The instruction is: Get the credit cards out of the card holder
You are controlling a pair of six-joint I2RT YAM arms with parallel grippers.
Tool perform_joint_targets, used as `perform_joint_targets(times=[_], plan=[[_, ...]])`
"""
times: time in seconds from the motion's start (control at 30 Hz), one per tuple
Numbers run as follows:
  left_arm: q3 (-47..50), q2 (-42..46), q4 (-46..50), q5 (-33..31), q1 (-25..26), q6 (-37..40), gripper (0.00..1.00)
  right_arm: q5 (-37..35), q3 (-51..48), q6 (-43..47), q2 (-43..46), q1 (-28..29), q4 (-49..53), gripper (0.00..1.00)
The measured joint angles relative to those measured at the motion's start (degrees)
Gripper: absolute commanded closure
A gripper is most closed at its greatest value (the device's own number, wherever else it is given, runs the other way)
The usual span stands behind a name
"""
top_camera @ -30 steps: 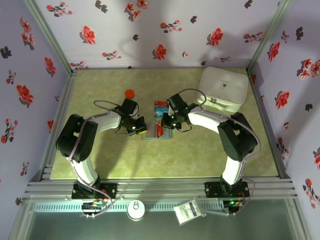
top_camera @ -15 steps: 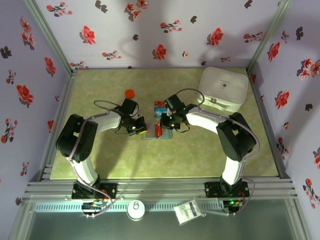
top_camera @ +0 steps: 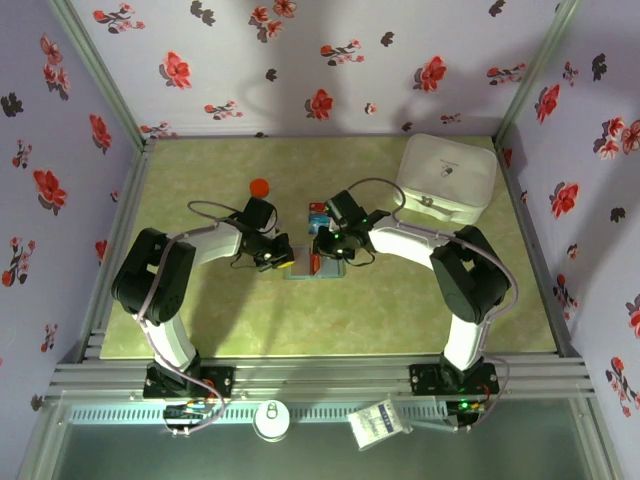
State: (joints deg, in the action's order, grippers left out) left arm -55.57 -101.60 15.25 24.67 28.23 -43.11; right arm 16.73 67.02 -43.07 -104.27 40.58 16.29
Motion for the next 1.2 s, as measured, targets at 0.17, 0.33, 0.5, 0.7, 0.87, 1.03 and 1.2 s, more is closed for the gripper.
perform_joint_targets(times=[0.17, 0.33, 0.5, 0.7, 0.87, 1.03, 1.2], plan=[[0.0, 0.0, 0.0, 0.0, 0.0, 0.0, 1.0, 0.0, -1.2, -0.7, 0.0, 0.1, -0.2, 0.86], [0.0, 0.0, 0.0, 0.0, 0.0, 0.0, 1.0, -0.1, -1.6, -1.1, 0.0, 0.3, -0.1, 0.91], [0.0, 0.0, 0.2, 0.0, 0.0, 0.0, 1.0, -0.3, -1.6, -1.1, 0.3, 0.4, -0.1, 0.92], [0.0, 0.4, 1.2, 0.0, 0.0, 0.0, 0.99, -1.8, -1.6, -0.3, 3.7, 0.4, 1.6, 0.93], [0.0, 1.3, 2.1, 0.0, 0.0, 0.0, 0.92, -3.1, 0.7, 4.7, 6.0, 0.2, 6.4, 0.92], [0.0, 3.1, 2.5, -0.1, -0.2, 0.0, 0.9, -3.0, 4.5, 17.1, 6.0, -0.8, 11.6, 0.93], [0.3, 5.4, 2.4, -0.2, -1.2, 0.0, 0.9, -3.0, 12.1, 34.7, 4.1, -3.0, 19.4, 0.91]])
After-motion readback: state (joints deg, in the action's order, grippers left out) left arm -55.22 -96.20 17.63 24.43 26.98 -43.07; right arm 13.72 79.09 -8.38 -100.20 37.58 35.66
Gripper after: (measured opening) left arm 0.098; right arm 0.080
